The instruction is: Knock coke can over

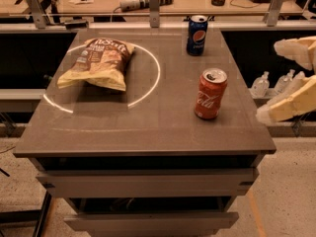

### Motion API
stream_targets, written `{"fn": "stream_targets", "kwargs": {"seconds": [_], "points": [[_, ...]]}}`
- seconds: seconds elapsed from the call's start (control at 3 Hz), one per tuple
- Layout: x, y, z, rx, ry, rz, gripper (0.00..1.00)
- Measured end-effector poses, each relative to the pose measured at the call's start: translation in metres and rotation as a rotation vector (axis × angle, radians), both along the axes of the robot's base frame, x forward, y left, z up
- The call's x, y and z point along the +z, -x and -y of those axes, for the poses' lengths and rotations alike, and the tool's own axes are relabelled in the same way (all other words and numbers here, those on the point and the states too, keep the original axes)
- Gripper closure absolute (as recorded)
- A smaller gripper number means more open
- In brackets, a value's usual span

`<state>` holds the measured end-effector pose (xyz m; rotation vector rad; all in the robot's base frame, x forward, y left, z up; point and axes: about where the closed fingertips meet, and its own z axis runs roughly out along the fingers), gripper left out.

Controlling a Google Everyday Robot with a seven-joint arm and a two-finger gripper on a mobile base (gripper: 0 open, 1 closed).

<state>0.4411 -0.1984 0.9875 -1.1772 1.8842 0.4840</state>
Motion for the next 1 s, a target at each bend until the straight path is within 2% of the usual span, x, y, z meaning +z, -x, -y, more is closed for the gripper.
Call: {"fn": "stream_targets", "kwargs": {"seconds": [0.33, 0.67, 1.0], "points": [[-0.024, 0.004, -0.054, 0.062, -0.318, 0.082, 0.0], [-0.053, -0.002, -0.043, -0.028, -0.323, 0.1, 0.0], [-0.067, -0.013, -0.028, -0.093, -0.313, 0.12, 0.0]]}}
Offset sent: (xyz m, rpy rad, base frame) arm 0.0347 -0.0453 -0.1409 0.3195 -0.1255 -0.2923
